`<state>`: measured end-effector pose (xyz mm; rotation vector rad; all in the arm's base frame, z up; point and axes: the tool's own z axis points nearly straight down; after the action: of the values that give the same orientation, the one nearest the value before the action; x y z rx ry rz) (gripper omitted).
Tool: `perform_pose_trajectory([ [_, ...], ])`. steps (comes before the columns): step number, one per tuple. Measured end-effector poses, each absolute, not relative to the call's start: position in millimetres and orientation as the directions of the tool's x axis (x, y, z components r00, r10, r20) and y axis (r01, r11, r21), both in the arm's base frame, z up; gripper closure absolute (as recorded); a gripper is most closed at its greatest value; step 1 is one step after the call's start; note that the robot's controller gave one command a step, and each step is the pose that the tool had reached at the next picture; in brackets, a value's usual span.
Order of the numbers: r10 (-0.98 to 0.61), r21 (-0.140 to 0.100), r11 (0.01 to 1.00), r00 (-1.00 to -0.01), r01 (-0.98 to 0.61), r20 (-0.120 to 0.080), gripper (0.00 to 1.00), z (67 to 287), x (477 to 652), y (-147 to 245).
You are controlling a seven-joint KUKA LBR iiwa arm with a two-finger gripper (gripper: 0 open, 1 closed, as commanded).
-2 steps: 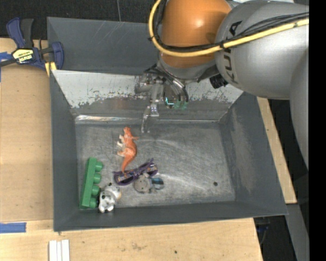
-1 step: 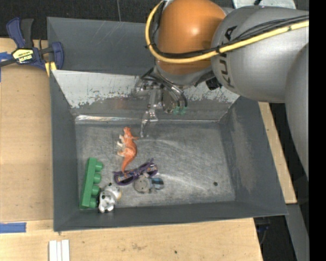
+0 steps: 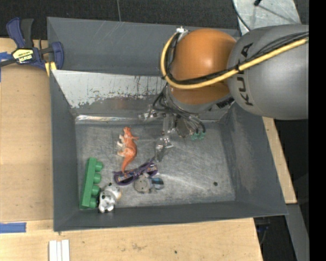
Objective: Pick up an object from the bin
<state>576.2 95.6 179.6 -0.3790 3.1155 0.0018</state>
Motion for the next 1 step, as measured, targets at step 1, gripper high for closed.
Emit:
perform_pose_trajectory([
  [1, -0.314, -0.005, 0.949, -0.949, -0.314, -0.004, 0.0, 151.3, 579.5, 109.6],
])
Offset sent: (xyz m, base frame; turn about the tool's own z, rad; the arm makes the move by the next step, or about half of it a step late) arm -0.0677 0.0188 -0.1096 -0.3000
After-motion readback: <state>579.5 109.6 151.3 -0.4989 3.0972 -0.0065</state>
